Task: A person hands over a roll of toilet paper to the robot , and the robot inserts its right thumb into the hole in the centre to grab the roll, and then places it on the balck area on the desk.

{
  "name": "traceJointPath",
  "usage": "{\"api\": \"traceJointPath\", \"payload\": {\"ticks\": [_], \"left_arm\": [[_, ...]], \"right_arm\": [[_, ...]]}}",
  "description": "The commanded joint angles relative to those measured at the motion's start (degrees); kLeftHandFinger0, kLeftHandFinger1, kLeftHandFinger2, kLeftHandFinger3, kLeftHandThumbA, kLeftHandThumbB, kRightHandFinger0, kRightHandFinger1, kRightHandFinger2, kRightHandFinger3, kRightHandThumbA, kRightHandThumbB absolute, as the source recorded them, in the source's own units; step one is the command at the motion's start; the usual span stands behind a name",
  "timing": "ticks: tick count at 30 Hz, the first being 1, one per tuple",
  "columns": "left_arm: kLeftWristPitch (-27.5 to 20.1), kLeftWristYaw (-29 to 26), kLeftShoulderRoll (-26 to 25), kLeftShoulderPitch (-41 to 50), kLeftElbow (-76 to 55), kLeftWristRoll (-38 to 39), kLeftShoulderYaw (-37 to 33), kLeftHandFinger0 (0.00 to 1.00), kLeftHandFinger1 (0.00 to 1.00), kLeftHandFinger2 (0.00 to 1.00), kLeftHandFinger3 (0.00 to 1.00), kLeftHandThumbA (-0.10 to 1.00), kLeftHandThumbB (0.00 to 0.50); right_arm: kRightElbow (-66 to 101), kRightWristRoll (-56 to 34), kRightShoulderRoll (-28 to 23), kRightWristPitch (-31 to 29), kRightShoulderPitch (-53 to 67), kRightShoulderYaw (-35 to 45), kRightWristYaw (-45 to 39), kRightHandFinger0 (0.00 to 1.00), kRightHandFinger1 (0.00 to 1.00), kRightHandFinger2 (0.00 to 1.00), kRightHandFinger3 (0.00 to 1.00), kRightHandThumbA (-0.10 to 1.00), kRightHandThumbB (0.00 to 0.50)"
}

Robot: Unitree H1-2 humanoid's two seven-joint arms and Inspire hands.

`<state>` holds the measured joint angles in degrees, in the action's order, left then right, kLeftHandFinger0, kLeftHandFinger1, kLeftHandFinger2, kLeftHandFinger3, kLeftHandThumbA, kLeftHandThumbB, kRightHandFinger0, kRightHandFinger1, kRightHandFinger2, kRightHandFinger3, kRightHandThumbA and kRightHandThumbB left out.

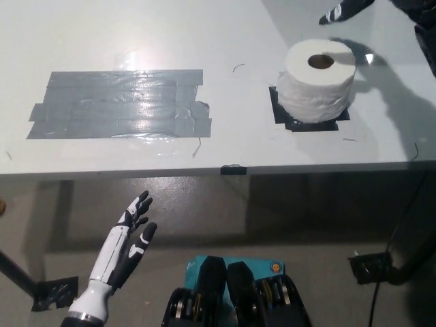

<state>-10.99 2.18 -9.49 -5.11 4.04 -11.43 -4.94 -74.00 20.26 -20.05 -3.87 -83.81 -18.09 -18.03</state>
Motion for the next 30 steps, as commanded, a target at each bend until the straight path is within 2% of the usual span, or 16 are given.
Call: {"api": "traceJointPath", "payload": {"ticks": [1,3,5,6,8,9,11,13,17,19,22,23,27,30], "left_arm": [[-3.02,-0.22,-1.11,-3.49,0.46,0.43,0.91,0.94,1.00,1.00,1.00,0.94,0.116],[-2.64,-0.10,-1.16,-4.26,0.46,0.51,1.02,0.96,1.00,1.00,1.00,0.95,0.126],[-2.30,0.01,-1.20,-5.21,0.66,0.64,1.12,0.99,1.00,1.00,1.00,0.97,0.132],[-2.16,0.15,-1.24,-5.58,0.77,0.88,1.15,1.00,1.00,1.00,1.00,0.99,0.143],[-1.65,0.17,-1.04,-6.06,0.94,1.05,1.18,1.00,1.00,1.00,1.00,1.00,0.150],[-0.99,-0.03,-0.70,-6.24,0.76,1.35,1.41,1.00,1.00,1.00,1.00,0.99,0.167],[-1.64,-0.50,-0.62,-6.64,0.98,1.19,1.55,1.00,1.00,1.00,1.00,1.00,0.158],[-2.40,-1.04,-0.61,-7.26,1.48,0.74,1.63,1.00,1.00,1.00,1.00,1.00,0.154],[-2.18,-2.24,-0.92,-8.68,1.64,-1.76,1.50,1.00,1.00,1.00,1.00,1.00,0.142],[-1.38,-2.15,-0.96,-9.24,1.16,-2.01,1.49,1.00,1.00,1.00,1.00,1.00,0.145],[-1.38,-2.17,-0.94,-10.03,1.42,-2.11,1.44,1.00,1.00,1.00,1.00,1.00,0.131],[-1.08,-2.05,-0.94,-10.17,1.32,-2.12,1.38,1.00,1.00,1.00,1.00,1.00,0.139],[-0.84,-1.78,-1.13,-10.95,1.53,-2.07,1.30,1.00,1.00,1.00,1.00,1.00,0.145],[-0.77,-1.75,-1.16,-11.12,1.64,-2.09,1.26,1.00,1.00,1.00,1.00,1.00,0.148]], "right_arm": [[12.54,-4.61,-4.26,-5.08,-2.33,4.87,-0.03,1.00,1.00,1.00,1.00,0.95,0.500],[24.83,-5.56,-5.40,-0.43,2.31,6.90,-1.27,1.00,1.00,1.00,1.00,0.95,0.482],[35.19,-7.03,-5.83,4.69,5.96,9.36,-2.04,1.00,1.00,1.00,1.00,0.92,0.487],[42.61,-8.18,-5.89,6.85,9.17,11.21,-1.73,1.00,1.00,1.00,1.00,0.89,0.468],[51.59,-8.59,-6.12,8.74,13.10,13.05,-1.08,1.00,1.00,1.00,1.00,0.93,0.461],[57.10,-9.44,-6.09,9.16,15.89,14.47,-0.77,1.00,1.00,1.00,1.00,0.94,0.432],[64.88,-10.55,-5.74,9.64,19.75,16.57,0.10,1.00,1.00,1.00,1.00,0.95,0.404],[72.00,-11.46,-4.93,11.67,22.92,18.59,0.82,1.00,1.00,1.00,1.00,0.96,0.405],[88.72,-19.86,-1.74,15.29,30.45,23.27,1.84,1.00,1.00,1.00,1.00,0.93,0.386],[96.02,-22.51,-0.75,16.82,33.63,24.35,2.72,1.00,1.00,1.00,1.00,0.94,0.412],[103.32,-25.18,0.12,19.10,36.98,25.07,3.48,1.00,1.00,1.00,1.00,0.92,0.413],[108.26,-26.95,0.52,20.13,40.00,25.05,4.06,1.00,1.00,1.00,1.00,0.91,0.386],[117.32,-27.22,1.08,19.11,46.57,23.43,5.30,1.00,1.00,1.00,1.00,0.99,0.368],[121.80,-26.72,2.50,18.88,49.89,21.72,6.39,1.00,1.00,1.00,1.00,0.99,0.391]]}}
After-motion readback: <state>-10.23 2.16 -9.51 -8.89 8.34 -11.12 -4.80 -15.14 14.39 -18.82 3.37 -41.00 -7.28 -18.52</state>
